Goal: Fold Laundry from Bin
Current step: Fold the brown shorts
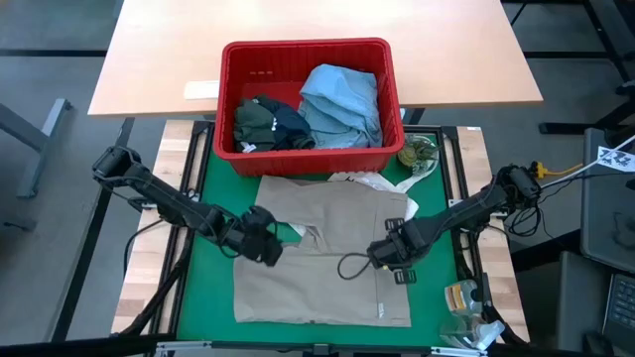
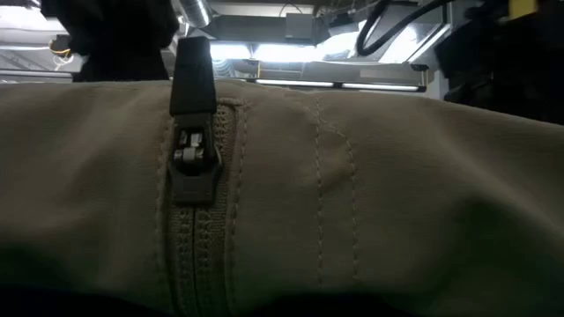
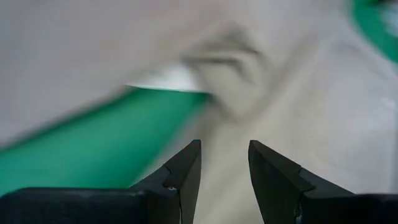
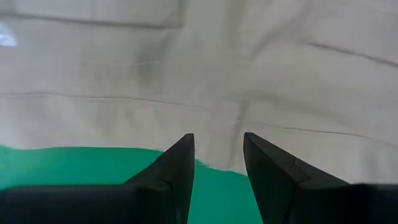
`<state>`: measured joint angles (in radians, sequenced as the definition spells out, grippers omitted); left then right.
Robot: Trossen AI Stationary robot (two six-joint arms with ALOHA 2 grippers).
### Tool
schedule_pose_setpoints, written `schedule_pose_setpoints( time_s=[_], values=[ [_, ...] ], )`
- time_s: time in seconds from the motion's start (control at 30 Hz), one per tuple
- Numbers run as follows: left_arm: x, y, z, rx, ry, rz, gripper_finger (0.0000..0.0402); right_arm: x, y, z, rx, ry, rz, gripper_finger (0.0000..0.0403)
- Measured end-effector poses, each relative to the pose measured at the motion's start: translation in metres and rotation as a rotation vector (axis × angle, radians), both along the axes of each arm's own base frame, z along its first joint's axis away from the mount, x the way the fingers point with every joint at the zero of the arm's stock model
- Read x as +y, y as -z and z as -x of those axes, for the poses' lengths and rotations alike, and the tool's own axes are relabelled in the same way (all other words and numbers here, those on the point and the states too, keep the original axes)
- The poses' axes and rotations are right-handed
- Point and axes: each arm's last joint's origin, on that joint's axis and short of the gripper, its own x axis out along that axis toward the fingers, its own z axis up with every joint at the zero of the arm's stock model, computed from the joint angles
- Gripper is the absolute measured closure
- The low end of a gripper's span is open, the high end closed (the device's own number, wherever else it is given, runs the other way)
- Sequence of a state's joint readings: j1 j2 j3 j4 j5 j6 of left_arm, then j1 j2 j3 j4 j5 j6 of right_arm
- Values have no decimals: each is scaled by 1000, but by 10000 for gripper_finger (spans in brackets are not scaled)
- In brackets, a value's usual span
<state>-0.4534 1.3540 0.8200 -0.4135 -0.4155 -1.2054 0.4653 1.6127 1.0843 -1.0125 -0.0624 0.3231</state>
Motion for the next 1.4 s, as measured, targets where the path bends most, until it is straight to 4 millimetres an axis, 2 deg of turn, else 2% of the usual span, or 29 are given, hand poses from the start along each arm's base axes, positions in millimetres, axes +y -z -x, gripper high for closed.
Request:
schedule_pose_setpoints(
  time_s=[0.17, 0.33, 0.5, 0.67, 0.77, 0.9, 1.1, 1.23, 1.4],
  values=[
    [-30, -8, 3, -101, 180, 81, 273, 28, 0, 8, -45, 2, -45, 262],
    [-57, -12, 14, -144, 339, 88, 273, 59, -3, 15, -132, 58, -137, 262],
    [-68, -12, 24, -144, 393, 70, 273, 85, -7, 21, -213, 105, -242, 262],
    [-73, -9, 25, -154, 406, 11, 273, 100, -10, 22, -327, 175, -270, 262],
    [-82, 0, 26, -128, 437, -2, 273, 104, -9, 22, -379, 187, -251, 262],
    [-92, 21, 25, -64, 457, -46, 273, 104, 5, 17, -419, 212, -146, 262],
    [-85, 40, 21, 2, 375, -208, 273, 83, 28, -2, -388, 289, 15, 262],
    [-81, 50, 19, 71, 354, -213, 273, 75, 40, -14, -315, 307, -10, 262],
    [-90, 75, 19, 172, 387, -151, 273, 78, 56, -18, -195, 249, -74, 262]
  ],
)
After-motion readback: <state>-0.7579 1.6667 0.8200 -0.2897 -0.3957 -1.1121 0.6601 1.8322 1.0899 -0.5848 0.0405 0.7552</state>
